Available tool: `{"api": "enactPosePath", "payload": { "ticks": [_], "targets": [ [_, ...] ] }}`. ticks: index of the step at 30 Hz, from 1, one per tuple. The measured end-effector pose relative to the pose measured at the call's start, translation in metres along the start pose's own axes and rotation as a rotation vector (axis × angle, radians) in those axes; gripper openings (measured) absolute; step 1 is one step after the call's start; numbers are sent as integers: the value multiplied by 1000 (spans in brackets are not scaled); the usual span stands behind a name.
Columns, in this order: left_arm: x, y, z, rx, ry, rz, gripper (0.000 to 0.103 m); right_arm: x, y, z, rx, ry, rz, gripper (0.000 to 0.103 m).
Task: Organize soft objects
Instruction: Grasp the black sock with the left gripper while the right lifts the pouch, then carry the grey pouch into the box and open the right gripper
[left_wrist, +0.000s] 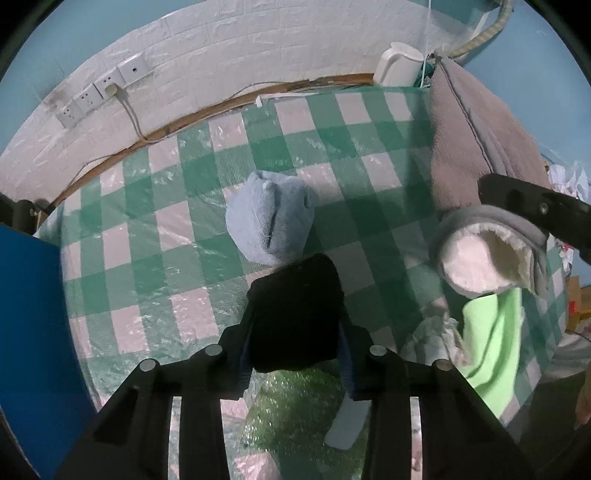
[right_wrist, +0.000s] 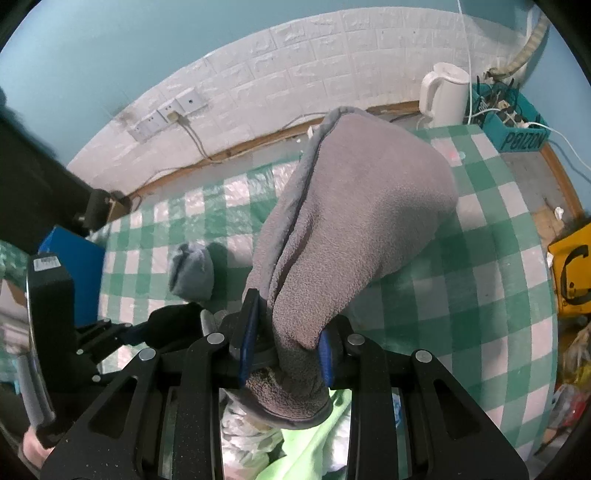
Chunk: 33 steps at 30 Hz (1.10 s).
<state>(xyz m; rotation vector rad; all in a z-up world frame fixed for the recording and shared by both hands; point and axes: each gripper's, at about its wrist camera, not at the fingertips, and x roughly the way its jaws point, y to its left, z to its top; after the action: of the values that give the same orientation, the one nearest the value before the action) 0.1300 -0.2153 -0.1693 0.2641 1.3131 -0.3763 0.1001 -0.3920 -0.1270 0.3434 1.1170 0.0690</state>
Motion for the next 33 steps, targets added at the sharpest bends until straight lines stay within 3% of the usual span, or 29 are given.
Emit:
{"api": "enactPosePath", "payload": {
  "ticks": [15, 22, 33],
  "targets": [
    [-78, 13, -22, -18, -126, 15, 37, -49, 33, -6, -46, -65, 90, 26],
    [-99, 45, -27, -59, -151, 38, 37, -65, 64, -17, -114, -57, 139, 26],
    [-146, 99, -61, -161, -217, 78, 37, -73, 107, -26, -203, -39, 201, 26]
  ]
}}
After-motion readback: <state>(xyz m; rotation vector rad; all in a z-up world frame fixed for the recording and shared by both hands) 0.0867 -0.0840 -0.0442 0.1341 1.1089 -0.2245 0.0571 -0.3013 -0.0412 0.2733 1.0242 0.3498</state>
